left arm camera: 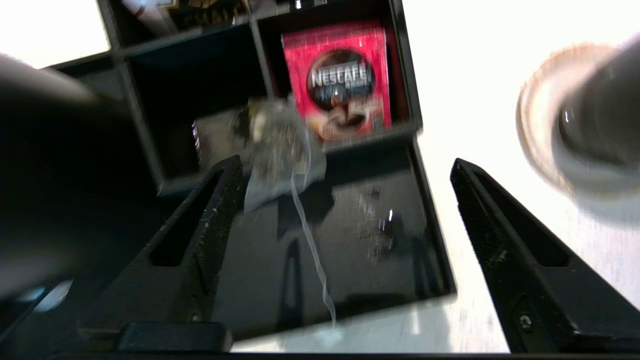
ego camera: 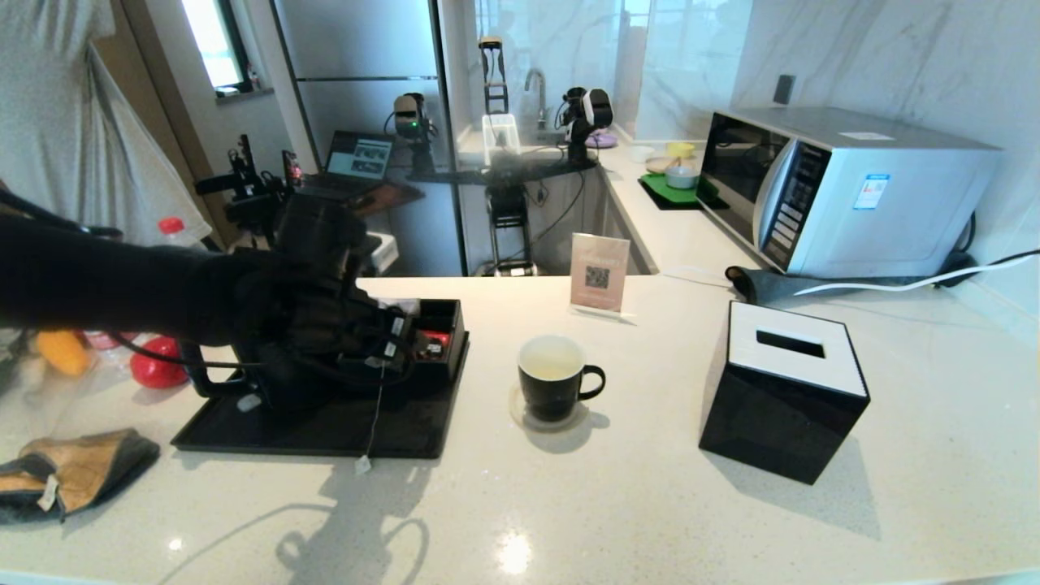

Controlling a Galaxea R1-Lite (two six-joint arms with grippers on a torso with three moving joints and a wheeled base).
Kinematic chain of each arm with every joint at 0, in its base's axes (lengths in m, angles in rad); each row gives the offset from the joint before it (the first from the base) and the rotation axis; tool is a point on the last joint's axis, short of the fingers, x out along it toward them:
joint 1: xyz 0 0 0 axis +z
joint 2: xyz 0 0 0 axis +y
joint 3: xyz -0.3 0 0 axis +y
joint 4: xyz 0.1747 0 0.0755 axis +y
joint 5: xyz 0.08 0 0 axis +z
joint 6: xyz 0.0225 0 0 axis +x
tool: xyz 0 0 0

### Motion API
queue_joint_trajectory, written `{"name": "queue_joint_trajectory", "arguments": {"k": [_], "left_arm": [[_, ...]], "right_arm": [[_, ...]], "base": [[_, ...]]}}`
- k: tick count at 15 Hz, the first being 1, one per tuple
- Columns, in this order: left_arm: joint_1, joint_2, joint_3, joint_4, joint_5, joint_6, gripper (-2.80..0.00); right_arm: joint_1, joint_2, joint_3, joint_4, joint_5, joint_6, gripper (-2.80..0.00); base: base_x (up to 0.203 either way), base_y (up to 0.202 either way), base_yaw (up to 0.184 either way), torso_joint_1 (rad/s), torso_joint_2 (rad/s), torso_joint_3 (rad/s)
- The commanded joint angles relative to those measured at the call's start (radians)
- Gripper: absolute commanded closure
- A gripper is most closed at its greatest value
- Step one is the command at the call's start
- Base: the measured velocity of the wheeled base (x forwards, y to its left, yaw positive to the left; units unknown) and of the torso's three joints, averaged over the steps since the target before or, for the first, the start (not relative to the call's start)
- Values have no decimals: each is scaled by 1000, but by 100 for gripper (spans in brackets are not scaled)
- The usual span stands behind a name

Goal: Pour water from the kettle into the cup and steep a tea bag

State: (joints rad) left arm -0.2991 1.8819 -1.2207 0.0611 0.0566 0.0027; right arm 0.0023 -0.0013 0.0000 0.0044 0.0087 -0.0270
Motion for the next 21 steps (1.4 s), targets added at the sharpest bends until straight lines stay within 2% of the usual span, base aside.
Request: {"name": "queue_joint_trajectory", "arguments": {"k": [1, 10, 21], "left_arm": [[3, 70, -23, -10, 6, -24, -280], [55, 128, -28, -113, 28, -32, -280], [57, 157, -28, -123, 23, -30, -280]], "right_arm": [[1, 1, 0, 0, 1, -1, 0], [1, 1, 0, 0, 1, -1, 0], [0, 1, 0, 0, 1, -1, 0]], "base": [[0, 0, 0, 0, 0, 0], [0, 0, 0, 0, 0, 0], [0, 0, 0, 0, 0, 0]]}}
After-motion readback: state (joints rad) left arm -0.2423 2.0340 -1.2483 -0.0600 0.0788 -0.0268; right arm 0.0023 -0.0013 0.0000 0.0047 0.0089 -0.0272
